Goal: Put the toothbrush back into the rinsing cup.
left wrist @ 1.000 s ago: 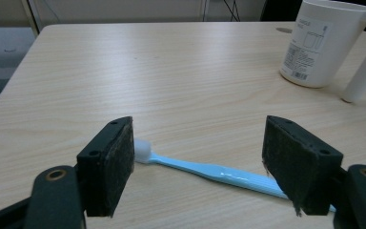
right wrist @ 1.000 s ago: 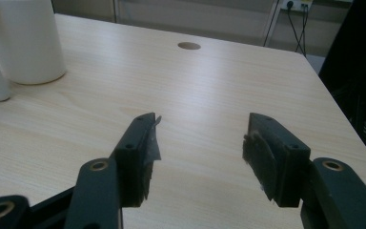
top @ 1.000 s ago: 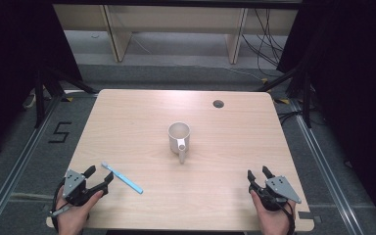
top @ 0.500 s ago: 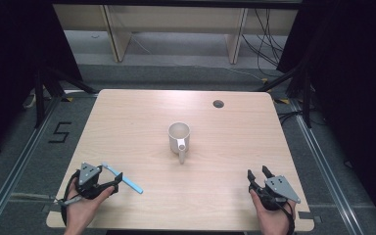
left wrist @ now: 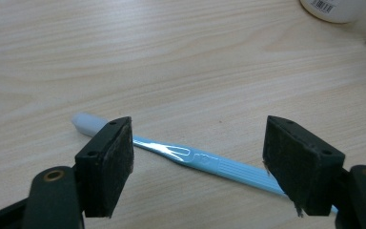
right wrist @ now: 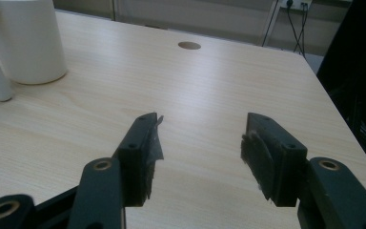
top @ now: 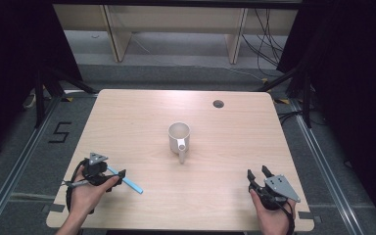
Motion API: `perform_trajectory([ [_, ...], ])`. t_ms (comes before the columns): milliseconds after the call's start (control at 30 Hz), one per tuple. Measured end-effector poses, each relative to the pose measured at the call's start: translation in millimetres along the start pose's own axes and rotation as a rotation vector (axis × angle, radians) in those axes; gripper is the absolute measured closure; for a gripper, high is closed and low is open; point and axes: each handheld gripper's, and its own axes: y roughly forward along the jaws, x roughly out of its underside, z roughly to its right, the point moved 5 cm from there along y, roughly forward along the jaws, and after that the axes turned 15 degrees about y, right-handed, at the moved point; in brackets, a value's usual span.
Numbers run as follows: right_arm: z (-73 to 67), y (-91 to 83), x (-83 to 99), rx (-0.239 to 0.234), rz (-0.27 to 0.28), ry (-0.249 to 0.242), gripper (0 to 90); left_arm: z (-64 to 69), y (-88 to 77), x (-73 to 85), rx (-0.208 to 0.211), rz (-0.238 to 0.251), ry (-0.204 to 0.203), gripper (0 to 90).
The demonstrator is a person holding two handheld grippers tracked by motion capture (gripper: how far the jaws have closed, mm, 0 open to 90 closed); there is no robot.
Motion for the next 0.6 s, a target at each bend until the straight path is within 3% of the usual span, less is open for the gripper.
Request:
perform_trajectory([
  [33, 0.0, 0.9, -0.7, -0.003, 0.014, -0.004, 46.9, 1.0, 0.2, -0.6, 0.013, -0.034, -0.029, 25.4],
  [133, -1.1, -0.9, -0.2, -0.007, -0.003, 0.004, 46.9, 1.9, 1.7, -2.3, 0.024, -0.051, -0.049, 25.4],
  [167, 0.9, -0.8, -1.2, 0.002, 0.007, -0.015, 46.9, 2.0, 2.4, -2.6, 0.022, -0.054, -0.053, 25.4],
  [233, 0.0, -0.5, 0.2, 0.004, -0.006, 0.004, 46.9, 3.8, 4.4, -1.6, 0.033, -0.068, -0.072, 25.5],
  [267, -1.8, -0.9, 1.7, 0.006, -0.014, 0.031, 46.8, 5.0, 5.1, -1.1, 0.043, -0.082, -0.076, 25.5],
  [300, -0.1, -0.1, 0.7, 0.003, -0.005, 0.005, 46.9, 6.2, 5.9, -1.0, 0.054, -0.093, -0.074, 25.5],
  [367, -0.2, -0.1, 0.5, 0.003, -0.004, 0.004, 46.8, 8.4, 8.2, -1.0, 0.064, -0.1, -0.074, 25.3],
  [400, -2.5, -1.2, 1.8, 0.006, -0.018, 0.041, 46.7, 9.4, 9.2, -1.0, 0.073, -0.111, -0.069, 25.2],
  [433, 0.2, -0.6, -0.3, 0.001, -0.005, 0.002, 46.7, 9.8, 10.7, -1.0, 0.073, -0.115, -0.067, 24.9],
  [600, 0.4, -1.4, 0.3, 0.001, -0.011, 0.008, 46.7, 10.9, 15.3, -2.8, 0.083, -0.138, -0.079, 23.9],
])
